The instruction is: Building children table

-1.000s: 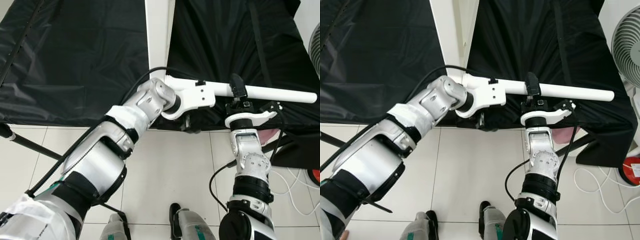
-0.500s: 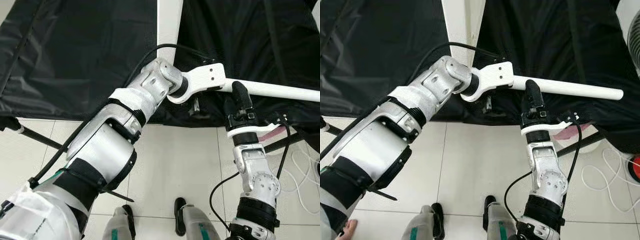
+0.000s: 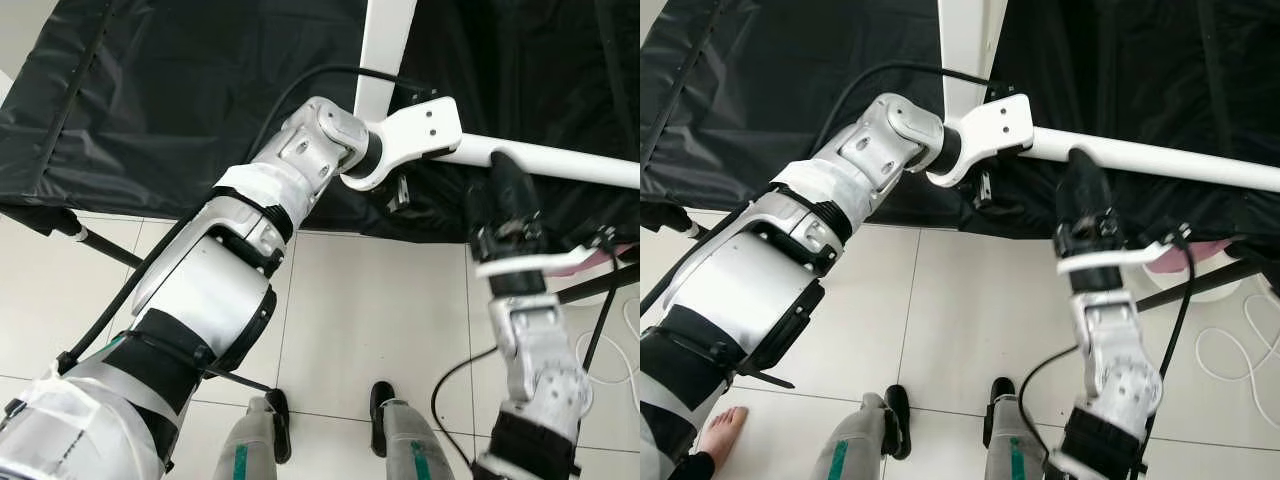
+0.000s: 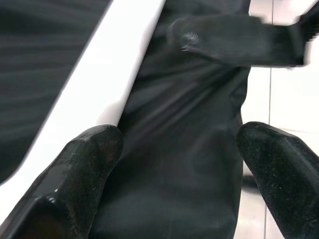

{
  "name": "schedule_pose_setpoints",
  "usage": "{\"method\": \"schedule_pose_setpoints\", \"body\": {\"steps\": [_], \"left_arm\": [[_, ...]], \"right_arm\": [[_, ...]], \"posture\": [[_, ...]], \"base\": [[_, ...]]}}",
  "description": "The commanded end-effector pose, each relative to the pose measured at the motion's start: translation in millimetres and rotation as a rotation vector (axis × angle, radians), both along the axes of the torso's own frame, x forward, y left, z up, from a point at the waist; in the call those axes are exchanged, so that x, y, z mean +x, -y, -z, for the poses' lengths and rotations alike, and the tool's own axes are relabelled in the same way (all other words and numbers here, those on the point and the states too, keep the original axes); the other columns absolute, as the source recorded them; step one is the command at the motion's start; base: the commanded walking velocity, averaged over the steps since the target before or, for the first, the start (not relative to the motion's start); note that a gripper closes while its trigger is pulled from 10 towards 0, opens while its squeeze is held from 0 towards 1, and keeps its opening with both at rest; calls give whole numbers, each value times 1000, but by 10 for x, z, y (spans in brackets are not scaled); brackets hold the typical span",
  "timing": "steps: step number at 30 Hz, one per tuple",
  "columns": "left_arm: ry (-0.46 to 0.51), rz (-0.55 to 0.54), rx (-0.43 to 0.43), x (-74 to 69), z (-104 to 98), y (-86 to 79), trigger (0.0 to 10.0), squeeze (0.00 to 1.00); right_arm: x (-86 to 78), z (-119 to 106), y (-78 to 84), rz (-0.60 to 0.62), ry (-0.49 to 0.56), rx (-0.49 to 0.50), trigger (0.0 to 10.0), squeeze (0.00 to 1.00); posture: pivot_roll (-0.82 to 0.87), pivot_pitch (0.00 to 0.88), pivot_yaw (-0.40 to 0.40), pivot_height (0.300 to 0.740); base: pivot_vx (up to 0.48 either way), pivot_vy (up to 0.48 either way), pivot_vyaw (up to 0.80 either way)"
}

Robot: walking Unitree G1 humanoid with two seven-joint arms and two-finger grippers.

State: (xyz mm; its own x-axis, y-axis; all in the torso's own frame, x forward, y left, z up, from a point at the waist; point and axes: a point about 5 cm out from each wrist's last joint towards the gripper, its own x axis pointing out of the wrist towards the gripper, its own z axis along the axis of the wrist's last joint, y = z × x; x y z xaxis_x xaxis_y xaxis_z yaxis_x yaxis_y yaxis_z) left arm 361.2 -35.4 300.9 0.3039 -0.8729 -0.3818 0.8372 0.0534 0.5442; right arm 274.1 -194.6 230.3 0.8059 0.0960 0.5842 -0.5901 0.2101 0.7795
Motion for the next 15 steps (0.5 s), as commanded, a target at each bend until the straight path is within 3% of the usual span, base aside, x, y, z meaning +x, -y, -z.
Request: {"method": "schedule_pose_setpoints", "body": {"steps": [1, 4, 5, 7, 8, 9, 12, 13, 14, 15], "left_arm": [[32, -99, -139, -3, -85, -59, 10000, 0], [0, -45, -177, -91, -153, -89, 10000, 0], [-21, 10, -215, -196, -237, -146, 10000, 0], [-21, 10, -215, -196, -237, -146, 10000, 0], [-40, 65, -260, -333, -344, -270, 10000, 0], [-42, 74, -271, -373, -359, -342, 10000, 0], [-43, 74, -278, -392, -359, -402, 10000, 0], [-46, 66, -287, -404, -349, -505, 10000, 0], [-46, 66, -287, -404, -349, -505, 10000, 0], [-49, 44, -297, -412, -339, -642, 10000, 0]], "right_arm": [[69, 38, 39, 7, -7, -7, 10000, 0], [131, 1, 40, -5, 3, -22, 10000, 0], [201, -18, 24, -19, 3, -38, 10000, 0], [201, -18, 24, -19, 3, -38, 10000, 0], [279, -35, -31, -47, -2, -63, 10000, 0], [317, -45, -59, -59, -1, -72, 10000, 0], [346, -55, -81, -64, 2, -81, 10000, 0], [384, -64, -97, -66, 1, -90, 10000, 0], [384, -64, -97, -66, 1, -90, 10000, 0], [420, -82, -101, -61, 4, -103, 10000, 0]], "posture": [[-44, 291, 126, 740], [-34, 289, 116, 740], [-29, 288, 112, 740], [-29, 288, 112, 740], [-10, 286, 102, 740], [-10, 286, 102, 740], [-10, 286, 102, 740], [-5, 280, 95, 740], [-5, 280, 95, 740], [1, 276, 87, 740]], "base": [[0, 0, 0], [0, 0, 0], [0, 0, 0], [0, 0, 0], [0, 0, 0], [0, 0, 0], [0, 0, 0], [0, 0, 0], [0, 0, 0], [0, 0, 0]]}}
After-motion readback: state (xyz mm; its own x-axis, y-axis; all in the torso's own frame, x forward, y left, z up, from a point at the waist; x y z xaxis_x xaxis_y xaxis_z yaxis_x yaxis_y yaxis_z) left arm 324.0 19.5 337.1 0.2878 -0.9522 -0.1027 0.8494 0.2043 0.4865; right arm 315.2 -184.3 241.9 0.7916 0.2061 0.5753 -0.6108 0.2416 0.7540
